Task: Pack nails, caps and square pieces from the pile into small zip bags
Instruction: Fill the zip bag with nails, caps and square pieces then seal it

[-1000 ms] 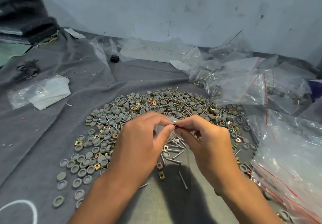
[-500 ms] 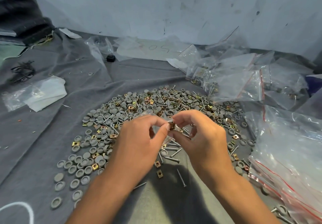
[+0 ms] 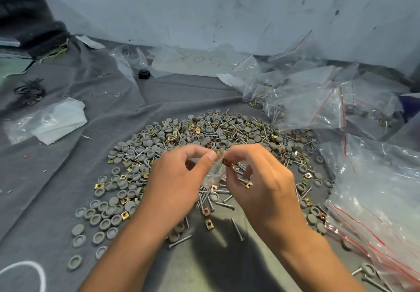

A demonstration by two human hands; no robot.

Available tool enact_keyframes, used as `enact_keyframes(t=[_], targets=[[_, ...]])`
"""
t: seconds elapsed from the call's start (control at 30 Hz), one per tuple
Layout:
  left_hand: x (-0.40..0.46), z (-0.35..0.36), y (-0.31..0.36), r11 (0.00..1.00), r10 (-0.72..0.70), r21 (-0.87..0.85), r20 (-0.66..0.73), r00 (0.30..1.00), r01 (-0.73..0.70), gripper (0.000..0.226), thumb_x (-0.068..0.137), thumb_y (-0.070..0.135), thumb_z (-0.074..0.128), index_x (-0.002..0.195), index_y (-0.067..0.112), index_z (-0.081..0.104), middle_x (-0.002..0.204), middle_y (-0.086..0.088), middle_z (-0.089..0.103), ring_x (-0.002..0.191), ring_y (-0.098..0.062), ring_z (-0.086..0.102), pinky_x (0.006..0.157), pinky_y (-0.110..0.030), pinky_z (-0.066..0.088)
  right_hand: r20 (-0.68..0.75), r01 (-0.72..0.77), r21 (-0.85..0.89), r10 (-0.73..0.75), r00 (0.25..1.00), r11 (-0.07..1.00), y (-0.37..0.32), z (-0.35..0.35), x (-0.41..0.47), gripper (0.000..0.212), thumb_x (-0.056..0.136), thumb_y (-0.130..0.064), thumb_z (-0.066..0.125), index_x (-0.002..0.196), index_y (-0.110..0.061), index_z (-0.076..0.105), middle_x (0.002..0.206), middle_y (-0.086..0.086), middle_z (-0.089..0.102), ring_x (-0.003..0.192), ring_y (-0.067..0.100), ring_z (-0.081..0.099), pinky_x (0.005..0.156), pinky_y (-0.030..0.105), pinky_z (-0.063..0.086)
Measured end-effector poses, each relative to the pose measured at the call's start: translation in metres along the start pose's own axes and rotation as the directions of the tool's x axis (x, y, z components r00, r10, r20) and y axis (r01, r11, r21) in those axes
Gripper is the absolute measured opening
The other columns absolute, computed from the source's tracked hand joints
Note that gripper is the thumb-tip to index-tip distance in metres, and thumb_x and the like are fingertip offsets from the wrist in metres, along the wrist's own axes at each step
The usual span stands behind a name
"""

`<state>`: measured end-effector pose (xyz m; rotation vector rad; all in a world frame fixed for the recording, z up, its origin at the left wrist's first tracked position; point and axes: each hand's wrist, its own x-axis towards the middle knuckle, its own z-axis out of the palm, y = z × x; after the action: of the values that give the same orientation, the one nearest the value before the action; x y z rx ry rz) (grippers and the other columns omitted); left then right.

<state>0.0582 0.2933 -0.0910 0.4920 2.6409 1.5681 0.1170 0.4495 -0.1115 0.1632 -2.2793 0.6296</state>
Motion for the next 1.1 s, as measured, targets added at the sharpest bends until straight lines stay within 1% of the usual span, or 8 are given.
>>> enact_keyframes(t=[0.17, 0.37, 0.57, 0.7, 0.8, 0.87, 0.97, 1.1], targets=[[-0.001, -0.003, 0.001, 0.998, 0.039, 0.052, -0.06, 0.997, -0.036, 0.013, 0.091, 0.047, 0.064, 0.082, 0.038, 0.07, 0.076, 0.028, 0.066, 0.068, 0.004, 0.062, 0.061, -0.005, 0.042, 0.058, -0.033, 0.088, 0.028, 0.998, 0.996, 0.004, -0.005, 0.002, 0.016, 0.086, -0.008, 0.076, 0.1, -0.013, 0.07, 0.09, -0.011, 0.067, 0.08, -0.009, 0.055, 0.075, 0.002, 0.039], [-0.003, 0.001, 0.002, 0.997, 0.066, 0.04, -0.064, 0.996, -0.063, 0.014, 0.09, 0.047, 0.064, 0.086, 0.036, 0.072, 0.081, 0.027, 0.066, 0.076, 0.003, 0.062, 0.065, -0.01, 0.044, 0.053, -0.084, 0.111, 0.079, 0.996, 0.99, 0.002, 0.001, 0.004, 0.019, 0.081, -0.013, 0.083, 0.091, -0.015, 0.067, 0.081, -0.012, 0.065, 0.073, -0.013, 0.053, 0.069, 0.001, 0.037], [-0.004, -0.001, 0.005, 0.996, 0.09, -0.015, -0.083, 0.992, -0.092, 0.015, 0.09, 0.047, 0.064, 0.085, 0.038, 0.073, 0.072, 0.016, 0.069, 0.059, -0.003, 0.059, 0.054, -0.018, 0.045, -0.042, -0.139, 0.007, 0.139, 0.989, 0.99, -0.002, 0.009, 0.004, 0.019, 0.079, -0.025, 0.084, 0.087, -0.02, 0.068, 0.084, -0.011, 0.068, 0.081, 0.006, 0.061, 0.07, 0.021, 0.047], [-0.004, -0.002, 0.007, 0.994, 0.107, -0.01, -0.089, 0.99, -0.108, 0.016, 0.089, 0.05, 0.062, 0.086, 0.039, 0.073, 0.072, 0.014, 0.07, 0.055, -0.004, 0.058, 0.052, -0.023, 0.047, -0.009, -0.168, 0.136, 0.171, 0.985, 0.976, -0.009, 0.01, 0.007, 0.016, 0.083, -0.02, 0.082, 0.088, -0.015, 0.067, 0.081, -0.01, 0.069, 0.074, 0.003, 0.065, 0.066, 0.022, 0.055], [-0.005, -0.004, 0.009, 0.962, 0.238, 0.171, -0.162, 0.958, -0.211, 0.009, 0.091, 0.036, 0.067, 0.089, 0.032, 0.074, 0.08, 0.02, 0.069, 0.078, 0.001, 0.061, 0.069, -0.009, 0.045, 0.049, -0.195, 0.2, 0.189, 0.981, 0.96, -0.012, 0.004, 0.011, 0.018, 0.082, -0.012, 0.083, 0.086, -0.015, 0.065, 0.078, -0.012, 0.068, 0.072, 0.001, 0.064, 0.064, 0.01, 0.049], [-0.006, -0.004, 0.009, 0.904, 0.342, 0.325, -0.153, 0.927, -0.279, 0.006, 0.091, 0.026, 0.069, 0.094, 0.025, 0.075, 0.09, 0.017, 0.068, 0.08, 0.0, 0.058, 0.078, -0.012, 0.044, 0.122, -0.244, 0.213, 0.221, 0.967, 0.946, -0.012, -0.003, 0.014, 0.02, 0.082, -0.012, 0.082, 0.083, -0.019, 0.063, 0.073, -0.014, 0.065, 0.07, 0.003, 0.065, 0.061, 0.007, 0.045], [-0.007, -0.001, 0.006, 0.815, 0.427, 0.469, -0.088, 0.9, -0.341, 0.009, 0.087, 0.022, 0.074, 0.096, 0.02, 0.076, 0.095, 0.009, 0.071, 0.089, -0.009, 0.061, 0.086, -0.032, 0.047, 0.172, -0.224, 0.099, 0.205, 0.963, 0.969, -0.013, -0.011, 0.016, 0.022, 0.081, -0.015, 0.082, 0.082, -0.022, 0.061, 0.07, -0.015, 0.064, 0.068, 0.003, 0.065, 0.061, 0.015, 0.051], [-0.009, -0.003, 0.006, 0.78, 0.418, 0.518, -0.013, 0.908, -0.351, 0.019, 0.078, 0.021, 0.082, 0.096, 0.023, 0.077, 0.094, 0.01, 0.072, 0.087, -0.008, 0.061, 0.088, -0.031, 0.046, 0.204, -0.219, 0.025, 0.209, 0.956, 0.975, -0.015, -0.012, 0.015, 0.023, 0.082, -0.021, 0.083, 0.086, -0.02, 0.061, 0.076, -0.012, 0.066, 0.072, 0.007, 0.066, 0.065, 0.032, 0.055]])
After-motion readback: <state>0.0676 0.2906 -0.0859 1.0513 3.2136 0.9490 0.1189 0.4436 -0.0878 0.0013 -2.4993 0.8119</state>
